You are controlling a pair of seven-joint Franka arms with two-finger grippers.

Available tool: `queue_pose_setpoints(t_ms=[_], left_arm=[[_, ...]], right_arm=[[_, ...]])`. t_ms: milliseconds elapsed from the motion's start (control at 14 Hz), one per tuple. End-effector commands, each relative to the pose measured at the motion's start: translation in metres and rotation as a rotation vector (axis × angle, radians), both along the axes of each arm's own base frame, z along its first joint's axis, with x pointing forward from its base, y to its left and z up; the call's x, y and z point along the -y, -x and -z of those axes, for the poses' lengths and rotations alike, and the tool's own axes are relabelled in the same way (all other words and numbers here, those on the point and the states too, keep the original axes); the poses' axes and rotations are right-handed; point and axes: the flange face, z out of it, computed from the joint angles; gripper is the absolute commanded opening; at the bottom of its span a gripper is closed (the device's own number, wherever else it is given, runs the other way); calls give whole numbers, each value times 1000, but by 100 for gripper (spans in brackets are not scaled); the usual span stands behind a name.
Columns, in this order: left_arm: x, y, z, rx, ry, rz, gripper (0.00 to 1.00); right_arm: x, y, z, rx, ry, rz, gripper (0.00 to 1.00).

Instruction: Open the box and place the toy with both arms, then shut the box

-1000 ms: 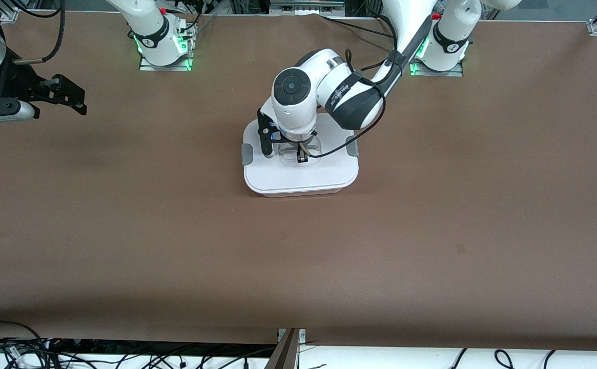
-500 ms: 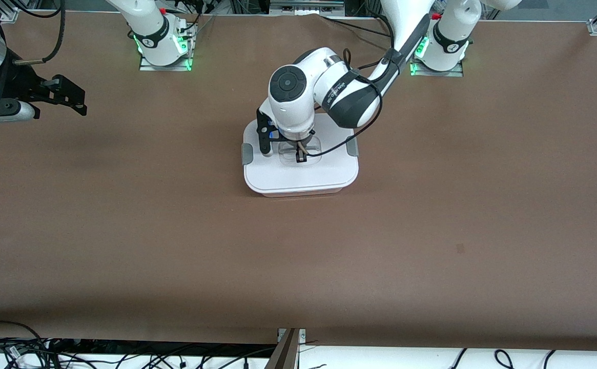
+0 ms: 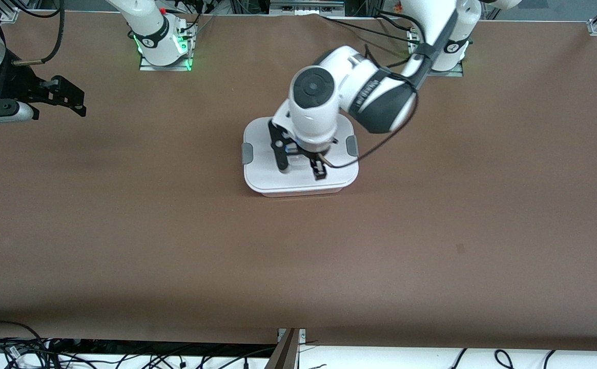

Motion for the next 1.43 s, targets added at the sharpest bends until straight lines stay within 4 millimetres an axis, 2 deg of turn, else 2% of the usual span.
queue_pose_setpoints(t_ms=[0, 214, 357, 500, 714, 857, 929, 1000, 1071, 1214, 1357], left_arm=[[-78, -57, -3, -28, 36, -151, 100], [-183, -111, -16, -5, 55, -311, 100], [-246, -133, -17, -2, 69, -401, 100], [-287, -144, -22, 7, 71, -464, 100], [-359, -147, -67, 69, 69, -575, 100], [-414, -132, -93, 68, 46, -728, 100], [-432, -117, -101, 52, 38, -805, 100], [-442, -102, -112, 50, 29, -892, 100], [-450, -87, -125, 53, 13, -974, 100], [-451, -52, -141, 20, -20, -1128, 100], [-444, -25, -166, 12, -32, -1156, 100]], right_arm=[[0, -3, -5, 9, -17, 4, 100], [-1, -2, -6, 10, -17, 4, 100], [-1, -2, -6, 10, -17, 3, 100], [-1, -2, -6, 10, -17, 4, 100], [-1, -3, -5, 10, -19, 3, 100], [-1, -3, -5, 9, -19, 6, 100], [-2, -3, -5, 10, -19, 4, 100], [-2, -3, -5, 9, -19, 4, 100], [-2, -3, -5, 10, -19, 6, 100], [-3, -2, -5, 9, -19, 7, 100], [-3, -2, -6, 10, -19, 9, 100]])
